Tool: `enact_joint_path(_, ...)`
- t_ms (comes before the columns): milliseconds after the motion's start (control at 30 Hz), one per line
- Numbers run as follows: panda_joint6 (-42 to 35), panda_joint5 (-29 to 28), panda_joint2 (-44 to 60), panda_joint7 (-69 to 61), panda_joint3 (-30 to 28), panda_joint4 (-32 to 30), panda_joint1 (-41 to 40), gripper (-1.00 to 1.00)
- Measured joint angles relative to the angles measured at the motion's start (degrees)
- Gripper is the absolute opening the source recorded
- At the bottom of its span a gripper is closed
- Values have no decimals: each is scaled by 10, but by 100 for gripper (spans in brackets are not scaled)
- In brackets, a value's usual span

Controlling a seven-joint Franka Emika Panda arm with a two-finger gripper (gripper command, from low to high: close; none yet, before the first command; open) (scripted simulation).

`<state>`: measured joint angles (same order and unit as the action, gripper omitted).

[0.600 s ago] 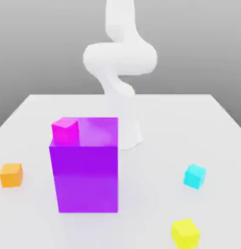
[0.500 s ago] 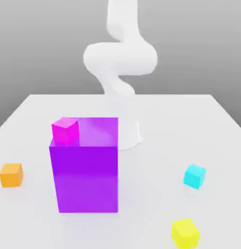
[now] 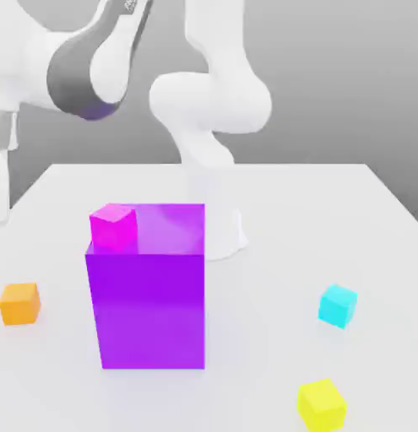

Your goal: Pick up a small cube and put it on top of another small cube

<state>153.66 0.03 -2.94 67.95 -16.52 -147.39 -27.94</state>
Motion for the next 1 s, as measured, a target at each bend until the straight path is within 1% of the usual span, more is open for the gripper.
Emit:
enact_joint_path(100, 31, 38, 65, 5, -15, -22, -42, 0)
enact_joint_path(167, 54, 72, 109, -3, -14, -32, -61, 0)
enact_joint_path(233, 83, 108, 152, -24, 7, -28, -80, 0)
enact_joint_path(333, 131, 151, 214, -56, 54, -17, -119, 0)
enact_joint_path(367, 143, 160, 228, -63, 66, -14, -130, -100)
enact_joint_path(567, 149, 163, 236, -65, 73, -12, -136, -100)
enact_joint_path(633, 133, 149, 216, -54, 59, -17, -125, -100)
enact_joint_path(800, 57, 67, 117, 8, 14, -36, -94, -100)
enact_joint_path(900, -10, 30, 53, 53, 28, -30, -66, -100)
enact_joint_path(1000, -81, 9, -11, 87, 49, -21, -40, -100)
